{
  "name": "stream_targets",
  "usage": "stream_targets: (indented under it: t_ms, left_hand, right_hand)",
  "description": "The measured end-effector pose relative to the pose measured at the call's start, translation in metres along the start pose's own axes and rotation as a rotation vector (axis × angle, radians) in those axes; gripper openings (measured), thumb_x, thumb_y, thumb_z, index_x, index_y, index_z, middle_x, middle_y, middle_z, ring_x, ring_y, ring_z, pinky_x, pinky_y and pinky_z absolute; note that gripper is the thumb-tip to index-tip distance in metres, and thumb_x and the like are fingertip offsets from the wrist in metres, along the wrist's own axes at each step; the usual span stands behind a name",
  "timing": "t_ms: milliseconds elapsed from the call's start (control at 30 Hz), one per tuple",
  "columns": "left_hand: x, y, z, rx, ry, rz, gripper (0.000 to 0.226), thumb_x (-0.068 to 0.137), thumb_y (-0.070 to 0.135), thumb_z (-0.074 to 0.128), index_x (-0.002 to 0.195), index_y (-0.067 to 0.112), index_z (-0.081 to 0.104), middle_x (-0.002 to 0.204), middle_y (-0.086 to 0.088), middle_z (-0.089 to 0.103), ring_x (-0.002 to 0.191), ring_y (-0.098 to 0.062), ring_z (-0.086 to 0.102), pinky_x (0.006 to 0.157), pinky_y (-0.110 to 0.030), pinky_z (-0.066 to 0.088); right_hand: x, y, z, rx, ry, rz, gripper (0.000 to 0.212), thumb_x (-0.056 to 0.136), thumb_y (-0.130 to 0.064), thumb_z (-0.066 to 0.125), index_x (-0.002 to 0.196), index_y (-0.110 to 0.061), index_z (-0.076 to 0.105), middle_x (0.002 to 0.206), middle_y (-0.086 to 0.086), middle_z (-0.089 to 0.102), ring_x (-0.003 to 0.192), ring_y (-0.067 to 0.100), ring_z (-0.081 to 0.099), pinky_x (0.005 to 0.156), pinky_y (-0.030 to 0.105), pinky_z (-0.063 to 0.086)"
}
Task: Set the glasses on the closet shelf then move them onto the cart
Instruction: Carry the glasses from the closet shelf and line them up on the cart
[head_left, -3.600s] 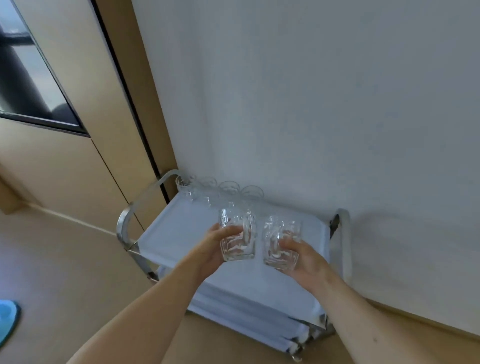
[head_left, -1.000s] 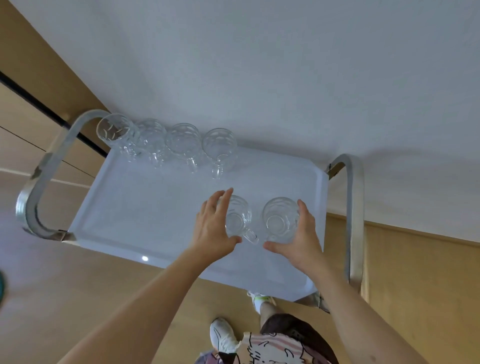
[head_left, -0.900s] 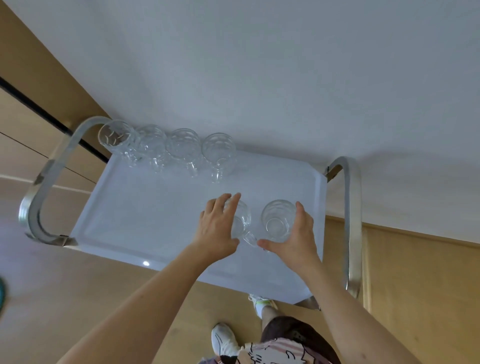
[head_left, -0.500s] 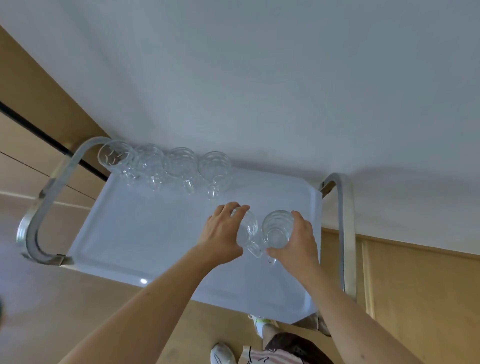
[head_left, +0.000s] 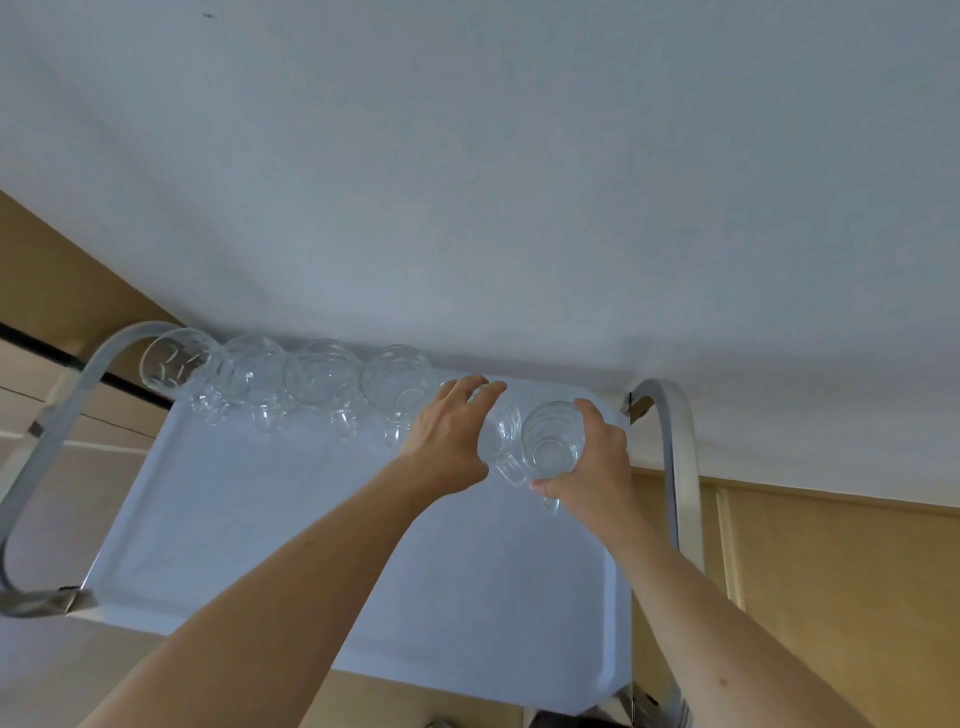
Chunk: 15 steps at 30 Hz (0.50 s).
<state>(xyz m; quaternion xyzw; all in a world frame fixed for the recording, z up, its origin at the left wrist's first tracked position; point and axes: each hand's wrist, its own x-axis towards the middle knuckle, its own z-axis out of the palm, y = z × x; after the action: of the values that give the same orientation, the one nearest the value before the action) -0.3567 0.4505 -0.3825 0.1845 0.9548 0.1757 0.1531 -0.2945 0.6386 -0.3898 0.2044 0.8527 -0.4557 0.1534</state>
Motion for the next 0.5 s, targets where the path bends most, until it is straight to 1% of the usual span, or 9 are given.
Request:
stream_targets:
  t_ms: [133,233,300,367,500]
  left_hand:
    - [0.023,-0.002,-0.008,0.089,-0.003,0.037,0.097,0.069,0.011,0.078,0.154,0.028,0.034,0.154,0.004,0.038,0.141,-0.021,0.036,0.109,-0.031,0.035]
    - [0.037,-0.008,-0.009,0.131,-0.008,0.066,0.099,0.066,0.012,0.079,0.154,0.026,0.035,0.153,0.0,0.04,0.141,-0.021,0.038,0.123,-0.033,0.018]
    - [0.044,-0.016,-0.01,0.159,-0.025,0.079,0.103,0.064,0.014,0.081,0.155,0.026,0.034,0.153,0.0,0.04,0.144,-0.019,0.035,0.127,-0.036,0.008]
    - [0.049,-0.022,-0.012,0.188,-0.036,0.102,0.104,0.064,0.016,0.082,0.155,0.026,0.033,0.153,0.0,0.04,0.145,-0.017,0.033,0.127,-0.038,0.005]
    - [0.051,-0.03,-0.015,0.215,-0.025,0.138,0.101,0.067,0.016,0.082,0.155,0.027,0.033,0.154,0.0,0.039,0.146,-0.019,0.03,0.126,-0.043,0.007]
  right_hand:
    - [0.018,-0.006,-0.005,0.009,0.012,0.004,0.119,0.062,-0.017,0.096,0.157,-0.027,0.024,0.148,0.008,0.03,0.132,0.025,0.044,0.092,0.023,0.036]
    - [0.028,-0.009,-0.007,0.017,0.011,-0.006,0.118,0.062,-0.017,0.096,0.155,-0.028,0.026,0.147,0.007,0.032,0.133,0.024,0.042,0.092,0.024,0.036]
    - [0.033,-0.011,-0.007,0.009,0.007,-0.021,0.115,0.062,-0.016,0.096,0.154,-0.028,0.029,0.145,0.006,0.033,0.132,0.023,0.042,0.09,0.024,0.036]
    - [0.038,-0.013,-0.005,0.009,0.007,-0.038,0.114,0.062,-0.015,0.096,0.153,-0.028,0.03,0.145,0.005,0.033,0.132,0.022,0.041,0.088,0.023,0.036]
    - [0.046,-0.02,-0.001,-0.003,0.012,-0.033,0.116,0.061,-0.013,0.096,0.155,-0.029,0.029,0.148,0.006,0.033,0.134,0.022,0.04,0.09,0.024,0.035]
